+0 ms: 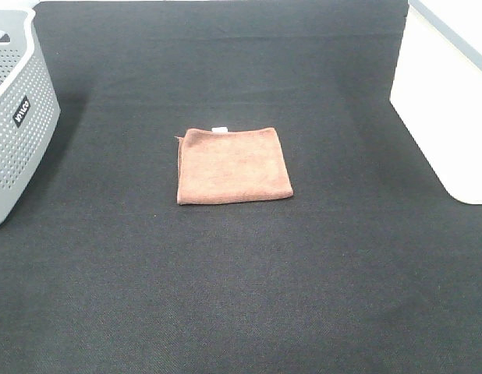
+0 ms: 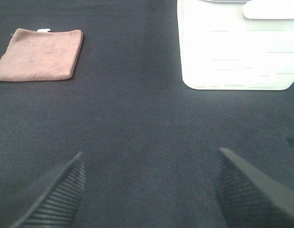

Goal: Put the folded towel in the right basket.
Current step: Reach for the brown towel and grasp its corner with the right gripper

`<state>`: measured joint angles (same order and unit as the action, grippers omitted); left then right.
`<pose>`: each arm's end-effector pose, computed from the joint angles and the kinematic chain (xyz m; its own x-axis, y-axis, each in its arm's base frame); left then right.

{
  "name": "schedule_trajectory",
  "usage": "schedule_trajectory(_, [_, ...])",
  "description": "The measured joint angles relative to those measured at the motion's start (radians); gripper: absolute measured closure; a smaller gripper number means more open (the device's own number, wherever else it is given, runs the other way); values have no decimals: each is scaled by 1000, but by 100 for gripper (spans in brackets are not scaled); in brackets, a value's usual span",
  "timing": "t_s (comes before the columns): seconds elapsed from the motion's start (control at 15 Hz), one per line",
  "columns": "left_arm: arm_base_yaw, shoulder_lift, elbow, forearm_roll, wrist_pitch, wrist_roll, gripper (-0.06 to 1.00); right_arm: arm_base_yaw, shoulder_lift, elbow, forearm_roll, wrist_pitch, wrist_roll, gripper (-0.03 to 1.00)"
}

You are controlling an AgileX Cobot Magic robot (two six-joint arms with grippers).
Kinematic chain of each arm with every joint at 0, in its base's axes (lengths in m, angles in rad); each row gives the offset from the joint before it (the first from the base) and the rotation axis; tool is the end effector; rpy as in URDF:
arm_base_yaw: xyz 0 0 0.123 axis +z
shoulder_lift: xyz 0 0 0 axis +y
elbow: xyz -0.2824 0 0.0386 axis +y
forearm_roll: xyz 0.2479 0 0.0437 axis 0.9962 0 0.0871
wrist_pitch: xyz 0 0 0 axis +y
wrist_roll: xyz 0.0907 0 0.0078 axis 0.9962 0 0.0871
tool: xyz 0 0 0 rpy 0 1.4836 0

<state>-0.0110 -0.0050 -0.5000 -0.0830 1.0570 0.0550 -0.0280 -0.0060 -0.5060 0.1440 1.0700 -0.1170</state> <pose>-0.0057 -0.0065 0.2777 -0.4458 0.0190 -0.8949 0.0819 0.9965 -0.0196 -0.0070 0.0117 0.2787 -0.4450 -0.0347 -0.8949 -0.1059 0.9943 0.0141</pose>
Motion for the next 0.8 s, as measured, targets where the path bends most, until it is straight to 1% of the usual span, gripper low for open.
schedule_trajectory(0.8, [0,0,0,0,0,0,7,0,0,0,0,0,0,26])
